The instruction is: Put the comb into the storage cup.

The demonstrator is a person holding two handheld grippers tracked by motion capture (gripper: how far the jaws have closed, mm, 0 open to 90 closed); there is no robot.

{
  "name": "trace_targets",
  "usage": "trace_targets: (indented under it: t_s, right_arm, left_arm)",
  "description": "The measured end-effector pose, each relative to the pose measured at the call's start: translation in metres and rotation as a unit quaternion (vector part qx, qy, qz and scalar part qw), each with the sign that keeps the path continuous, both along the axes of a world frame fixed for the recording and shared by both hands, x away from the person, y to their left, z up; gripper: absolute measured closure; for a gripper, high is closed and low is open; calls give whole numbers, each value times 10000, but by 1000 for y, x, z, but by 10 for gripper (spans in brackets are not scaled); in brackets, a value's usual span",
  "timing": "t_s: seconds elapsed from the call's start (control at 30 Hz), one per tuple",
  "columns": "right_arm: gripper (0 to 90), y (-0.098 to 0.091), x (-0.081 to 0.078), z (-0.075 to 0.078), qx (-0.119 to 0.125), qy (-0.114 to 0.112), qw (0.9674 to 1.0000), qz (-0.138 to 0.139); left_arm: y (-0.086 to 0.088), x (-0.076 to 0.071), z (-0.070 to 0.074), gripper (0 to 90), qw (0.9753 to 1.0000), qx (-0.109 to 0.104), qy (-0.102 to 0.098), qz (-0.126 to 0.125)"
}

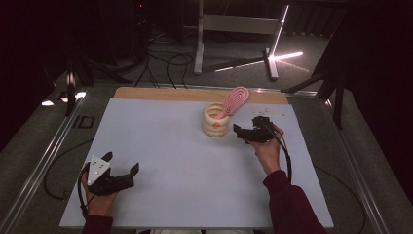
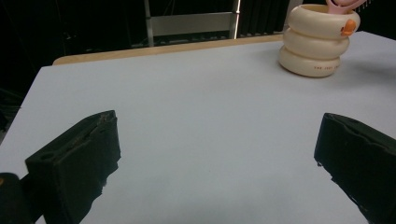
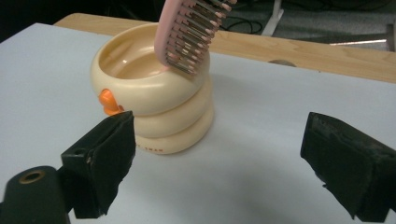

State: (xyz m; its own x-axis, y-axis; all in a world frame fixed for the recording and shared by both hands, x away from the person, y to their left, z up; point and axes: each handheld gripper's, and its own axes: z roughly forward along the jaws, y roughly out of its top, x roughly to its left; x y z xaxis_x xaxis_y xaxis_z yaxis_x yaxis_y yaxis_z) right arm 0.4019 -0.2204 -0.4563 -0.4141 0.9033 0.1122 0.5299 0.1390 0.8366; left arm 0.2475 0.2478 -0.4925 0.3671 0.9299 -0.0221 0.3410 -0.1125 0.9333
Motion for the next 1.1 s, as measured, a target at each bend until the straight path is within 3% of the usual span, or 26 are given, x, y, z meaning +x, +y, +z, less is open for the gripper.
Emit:
trace_targets:
  t_s: [0.13,0.27,0.33,0.6,1.1]
  right_arm:
    - [102,0,-8,-1,-108,-84,9999,69]
    - [85,3,-16,-3,-378,-86,9991,176]
    - [83,5,-25,-5,-520,-212,9981,242]
    - [84,4,-42,-11,-797,-369,9948,513]
    - [85,-21,-69,-15,-892,-426,9937,533]
  left_arm:
    - [-1,1,-1,4,10000,37,28,-15]
    - [-2,1,-1,1,10000,21,63,-25]
    - [-2,2,-1,1,10000,13,71,-30]
    - [-2,2,-1,0,10000,13,83,-41]
    - [-1,4,0,0,10000,31,71,33]
